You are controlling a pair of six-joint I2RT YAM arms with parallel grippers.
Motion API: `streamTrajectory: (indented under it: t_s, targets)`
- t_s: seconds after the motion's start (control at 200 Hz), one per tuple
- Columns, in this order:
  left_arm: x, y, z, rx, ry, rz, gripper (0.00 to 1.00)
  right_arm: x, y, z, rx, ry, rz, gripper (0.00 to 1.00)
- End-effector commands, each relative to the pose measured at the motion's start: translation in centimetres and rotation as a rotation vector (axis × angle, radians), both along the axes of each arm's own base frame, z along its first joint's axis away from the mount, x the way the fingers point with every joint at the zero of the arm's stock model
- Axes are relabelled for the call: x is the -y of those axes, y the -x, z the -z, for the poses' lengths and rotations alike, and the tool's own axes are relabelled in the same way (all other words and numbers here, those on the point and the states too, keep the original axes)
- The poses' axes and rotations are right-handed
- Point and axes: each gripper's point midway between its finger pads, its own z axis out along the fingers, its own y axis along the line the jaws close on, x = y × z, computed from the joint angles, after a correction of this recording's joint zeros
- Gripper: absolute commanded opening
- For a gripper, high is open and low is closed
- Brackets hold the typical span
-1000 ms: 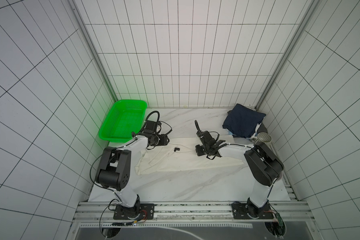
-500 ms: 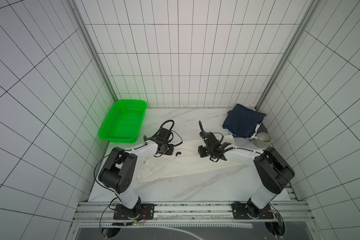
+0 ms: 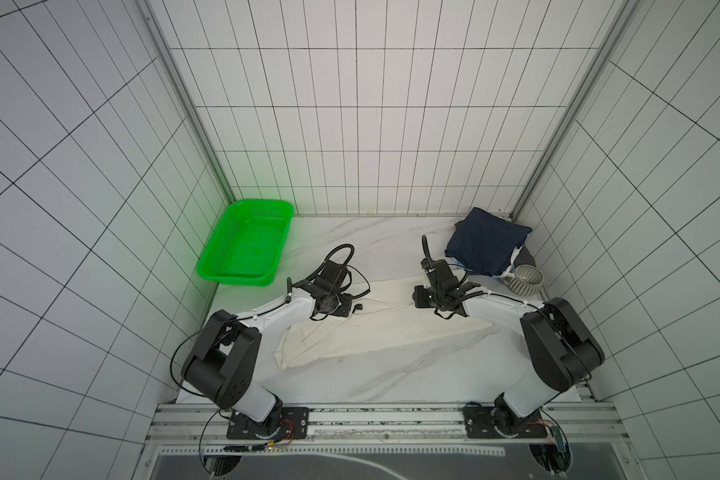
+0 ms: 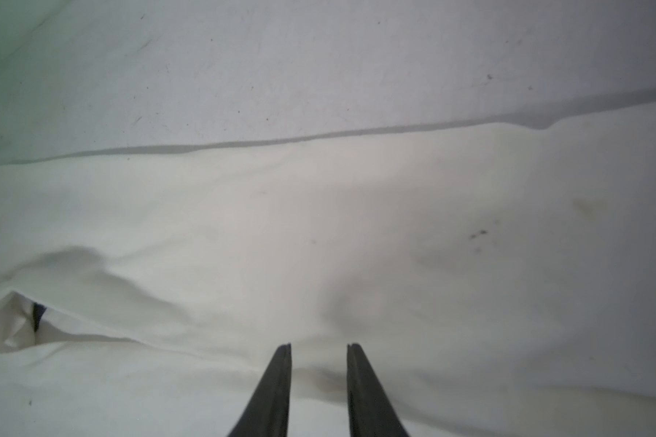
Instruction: Fold and stack the t-shirts
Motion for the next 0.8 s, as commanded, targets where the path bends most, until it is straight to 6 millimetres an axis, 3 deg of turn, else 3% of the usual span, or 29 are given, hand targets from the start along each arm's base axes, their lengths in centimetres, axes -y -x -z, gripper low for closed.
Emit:
streamTrajectory:
  t_s: [0.0, 0.075, 0.145, 0.22, 0.285, 0.385, 0.47, 0.555, 0.64, 0.795]
  targets:
    - [1.2, 1.6, -1.5, -0.022, 0.021, 0.03, 0.0, 0.9, 1.3, 0.2, -0.045, -0.021, 0.015, 0.29]
    - [2.1, 3.1, -1.4, -0.048, 0.032, 0.056, 0.0, 0.7, 1.2, 0.0, -0.043, -0.027, 0.007, 0.29]
    - [2.8, 4.3, -1.3, -0.067, 0.045, 0.075, 0.1, 0.8, 1.0, 0.0, -0.047, -0.021, 0.01, 0.29]
    - [4.0, 5.5, -1.5, -0.098, 0.1, 0.097, 0.11, 1.0, 0.9, 0.1, -0.048, -0.011, 0.014, 0.29]
    - [4.9, 6.4, -1.7, -0.113, 0.133, 0.118, 0.19, 1.1, 0.7, 0.1, -0.05, -0.007, 0.016, 0.29]
    - [5.4, 8.1, -1.7, -0.135, 0.168, 0.151, 0.23, 1.1, 0.7, 0.0, -0.048, -0.002, 0.016, 0.29]
    - [4.6, 8.6, -1.8, -0.116, 0.18, 0.134, 0.32, 1.3, 0.5, -0.3, -0.039, 0.001, 0.023, 0.29]
    - [3.6, 7.8, -2.4, -0.074, 0.172, 0.096, 0.35, 0.9, 0.1, -0.9, -0.03, -0.018, 0.022, 0.29]
    - [1.8, 5.5, -2.7, -0.032, 0.154, 0.012, 0.39, -0.6, -0.7, -2.1, -0.001, -0.057, -0.007, 0.29]
    - [-1.2, 1.6, -0.9, -0.033, 0.186, -0.124, 0.37, -3.1, -2.7, -4.3, 0.073, -0.056, -0.04, 0.3]
